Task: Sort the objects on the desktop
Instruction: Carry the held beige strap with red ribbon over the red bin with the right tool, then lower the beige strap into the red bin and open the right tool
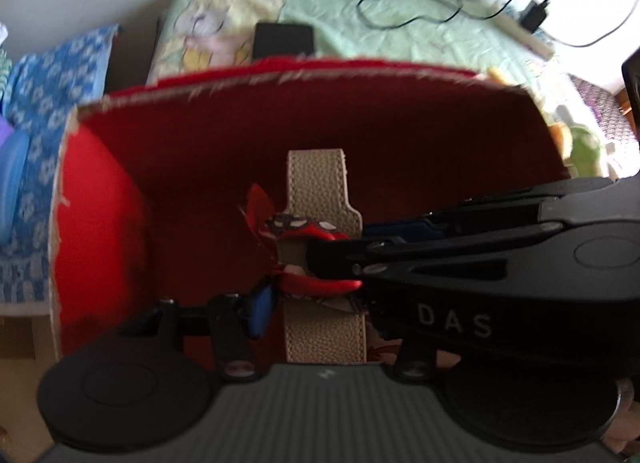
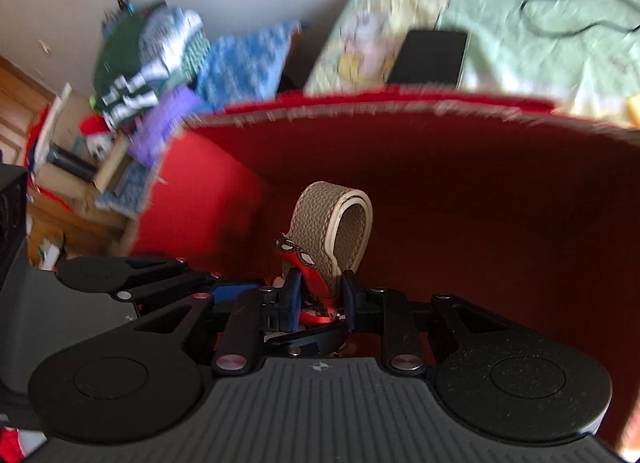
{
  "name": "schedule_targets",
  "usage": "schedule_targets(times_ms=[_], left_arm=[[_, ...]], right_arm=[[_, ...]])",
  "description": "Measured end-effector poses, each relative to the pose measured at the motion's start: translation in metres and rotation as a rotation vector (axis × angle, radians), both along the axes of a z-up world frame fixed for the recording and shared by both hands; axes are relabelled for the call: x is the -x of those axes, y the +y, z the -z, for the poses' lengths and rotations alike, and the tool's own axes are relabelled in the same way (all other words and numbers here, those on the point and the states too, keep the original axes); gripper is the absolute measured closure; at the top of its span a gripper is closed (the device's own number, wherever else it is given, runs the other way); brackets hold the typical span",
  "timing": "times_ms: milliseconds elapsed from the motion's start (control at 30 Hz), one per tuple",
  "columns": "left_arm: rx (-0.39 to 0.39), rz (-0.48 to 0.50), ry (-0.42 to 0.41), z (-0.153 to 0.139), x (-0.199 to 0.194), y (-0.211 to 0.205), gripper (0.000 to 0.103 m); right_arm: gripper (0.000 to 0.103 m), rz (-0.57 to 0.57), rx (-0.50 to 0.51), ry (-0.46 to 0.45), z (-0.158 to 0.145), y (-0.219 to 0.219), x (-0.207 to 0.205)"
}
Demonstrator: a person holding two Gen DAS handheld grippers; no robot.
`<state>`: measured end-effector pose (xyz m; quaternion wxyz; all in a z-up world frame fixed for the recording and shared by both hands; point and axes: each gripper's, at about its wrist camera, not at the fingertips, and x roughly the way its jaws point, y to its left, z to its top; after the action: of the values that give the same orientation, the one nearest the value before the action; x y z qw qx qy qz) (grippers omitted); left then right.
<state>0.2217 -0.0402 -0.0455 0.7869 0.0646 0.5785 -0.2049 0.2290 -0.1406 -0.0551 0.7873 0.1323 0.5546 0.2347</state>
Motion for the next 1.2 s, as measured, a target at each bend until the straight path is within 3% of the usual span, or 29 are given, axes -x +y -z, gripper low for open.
schedule_targets(times_ms=[67, 300, 400, 533, 567, 633, 767, 900, 1033, 1200], left_arm=[[-0.023, -0.008, 0.016, 0.005, -0.005, 0.001, 0.057], [-0.048, -0.026, -0.002, -0.002, -0.005, 0.015, 0.057], [-0.015, -0.026, -0.013, -0.014, 0.005, 0.027, 0.057], [0.090, 0.006, -0.025, -0.035, 0.022, 0.037, 0.057], [0.103, 0.015, -0.025, -0.037, 0.025, 0.037, 0.057], [0.109, 0.017, -0.019, -0.038, 0.026, 0.036, 0.068], [0.138, -0.037, 0.029, -0.030, 0.016, 0.050, 0.069], [0.112, -0.067, 0.063, -0.018, 0.013, 0.053, 0.072], [0.079, -0.077, 0.060, -0.018, 0.012, 0.048, 0.072], [-0.031, -0.100, 0.073, -0.007, 0.009, 0.030, 0.071]], right_arm=[[0.087, -0.018, 0.010, 0.037, 0.008, 0.007, -0.008], [0.088, -0.041, -0.026, 0.127, 0.019, 0.017, -0.027], [0.088, -0.054, -0.068, 0.133, 0.025, 0.020, -0.031], [0.089, -0.054, -0.136, 0.149, 0.033, 0.030, -0.038], [0.090, -0.063, -0.144, 0.144, 0.034, 0.034, -0.039], [0.090, -0.055, -0.162, 0.152, 0.035, 0.038, -0.043], [0.089, -0.138, -0.204, 0.143, 0.034, 0.050, -0.045], [0.088, -0.203, -0.193, 0.098, 0.033, 0.060, -0.046], [0.085, -0.190, -0.211, 0.113, 0.035, 0.055, -0.049], [0.079, -0.204, -0.194, 0.072, 0.025, 0.054, -0.044]])
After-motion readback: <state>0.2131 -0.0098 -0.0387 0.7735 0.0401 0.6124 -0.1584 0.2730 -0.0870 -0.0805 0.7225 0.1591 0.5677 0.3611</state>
